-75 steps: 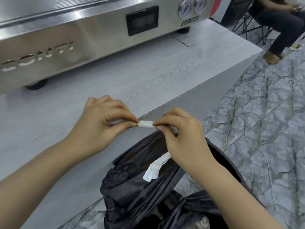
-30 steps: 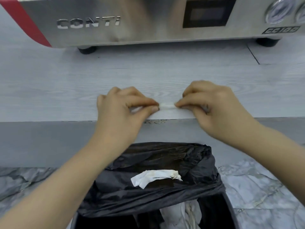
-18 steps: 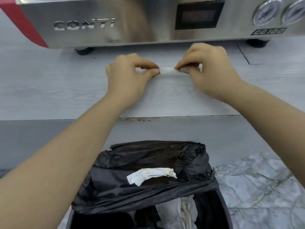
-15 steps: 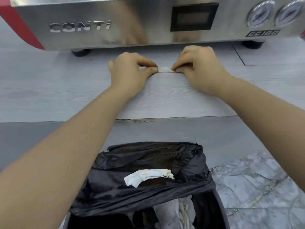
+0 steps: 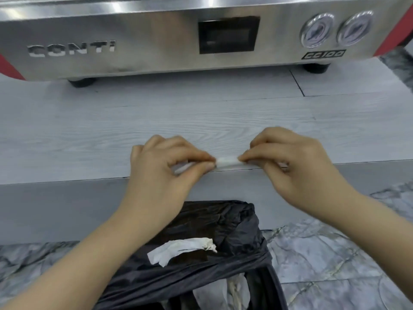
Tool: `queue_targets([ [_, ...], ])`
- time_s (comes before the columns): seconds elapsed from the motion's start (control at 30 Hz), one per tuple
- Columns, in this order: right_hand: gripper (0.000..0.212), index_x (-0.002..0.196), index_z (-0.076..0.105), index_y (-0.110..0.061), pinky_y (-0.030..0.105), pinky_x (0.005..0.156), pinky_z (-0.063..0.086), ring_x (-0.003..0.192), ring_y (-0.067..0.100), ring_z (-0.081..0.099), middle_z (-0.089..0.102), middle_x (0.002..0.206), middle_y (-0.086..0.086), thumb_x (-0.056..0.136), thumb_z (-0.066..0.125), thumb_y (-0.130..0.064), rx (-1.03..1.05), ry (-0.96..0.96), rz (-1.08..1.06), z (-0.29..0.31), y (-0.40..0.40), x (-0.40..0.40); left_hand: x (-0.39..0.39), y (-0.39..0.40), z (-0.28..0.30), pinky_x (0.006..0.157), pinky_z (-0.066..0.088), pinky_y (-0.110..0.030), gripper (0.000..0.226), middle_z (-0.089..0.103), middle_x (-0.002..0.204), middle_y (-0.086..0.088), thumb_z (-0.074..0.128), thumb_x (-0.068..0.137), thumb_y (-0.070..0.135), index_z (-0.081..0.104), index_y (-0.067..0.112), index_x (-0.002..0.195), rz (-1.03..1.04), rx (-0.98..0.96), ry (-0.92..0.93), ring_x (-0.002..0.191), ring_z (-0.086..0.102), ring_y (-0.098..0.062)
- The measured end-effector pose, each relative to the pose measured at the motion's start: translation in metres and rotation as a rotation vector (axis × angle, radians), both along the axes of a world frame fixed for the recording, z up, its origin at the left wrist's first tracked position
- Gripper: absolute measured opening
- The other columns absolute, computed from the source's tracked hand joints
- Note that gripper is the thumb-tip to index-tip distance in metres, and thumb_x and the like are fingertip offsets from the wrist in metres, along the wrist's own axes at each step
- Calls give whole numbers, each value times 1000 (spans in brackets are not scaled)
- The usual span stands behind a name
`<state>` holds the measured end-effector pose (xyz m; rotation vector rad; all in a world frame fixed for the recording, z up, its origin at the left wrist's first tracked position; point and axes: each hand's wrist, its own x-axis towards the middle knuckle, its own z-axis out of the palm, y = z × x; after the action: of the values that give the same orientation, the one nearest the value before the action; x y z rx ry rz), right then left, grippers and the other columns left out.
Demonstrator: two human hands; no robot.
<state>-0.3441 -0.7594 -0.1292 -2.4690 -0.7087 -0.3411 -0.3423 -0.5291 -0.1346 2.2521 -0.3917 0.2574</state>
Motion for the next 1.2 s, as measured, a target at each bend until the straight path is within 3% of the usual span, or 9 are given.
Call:
queue_targets([
  [0.1,16,90,76,-9,7,75,37,81,8,55,64,87,5,85,66,3,25,-72,-99,10,-22,31,35,-32,5,84,43,-55,9,70,85,19,70,82,45,76,38,84,26,-51,-39,90,57,-11],
  [0.17,11,90,76,-8,6,74,35,78,5,50,64,85,7,86,67,-2,18,-150,-156,13,-45,60,64,-64,7,88,43,-51,7,70,87,18,70,83,42,75,38,83,82,-60,-45,94,59,-13],
  [0.3,13,90,77,-7,26,73,44,79,22,59,67,86,12,86,65,-5,-70,-247,-261,12,-93,104,112,-135,6,83,26,-33,11,72,99,15,65,89,37,75,35,87,202,68,-88,104,58,-16],
  [0.5,17,88,77,-6,38,74,49,83,31,63,70,86,14,79,64,1,-162,-276,-394,-1,-133,129,137,-198,-1,81,23,-34,17,73,95,7,60,91,28,76,31,89,282,206,-143,100,58,-21],
  [0.63,21,88,77,-7,39,77,51,85,31,64,71,88,14,78,61,1,-184,-208,-435,-6,-150,131,146,-214,-10,82,23,-33,14,73,96,10,62,92,35,76,33,88,241,198,-105,99,59,-18],
  [0.73,20,90,77,-8,33,81,47,88,27,62,71,91,11,82,61,0,-168,-143,-473,-3,-157,121,151,-215,-6,92,25,-35,9,73,98,13,68,88,38,76,35,86,154,159,-23,105,58,-16],
  [0.8,19,91,77,-9,20,79,43,88,23,62,70,92,9,82,62,0,-158,-109,-476,-2,-159,107,148,-211,-2,95,25,-36,7,73,98,16,71,86,40,75,36,84,67,138,24,107,57,-13],
  [1.0,18,85,77,-8,9,72,37,77,9,56,67,84,6,79,69,6,-83,-92,-423,-5,-157,27,86,-188,-4,93,38,-43,2,71,84,16,76,81,40,77,39,80,-203,80,-24,91,61,-10],
  [1.2,17,87,76,-10,1,74,36,76,0,51,66,86,0,82,68,4,-129,21,-353,13,-169,-2,60,-193,2,80,24,-30,4,66,81,20,73,84,41,76,40,81,-298,95,-61,89,52,-8],
])
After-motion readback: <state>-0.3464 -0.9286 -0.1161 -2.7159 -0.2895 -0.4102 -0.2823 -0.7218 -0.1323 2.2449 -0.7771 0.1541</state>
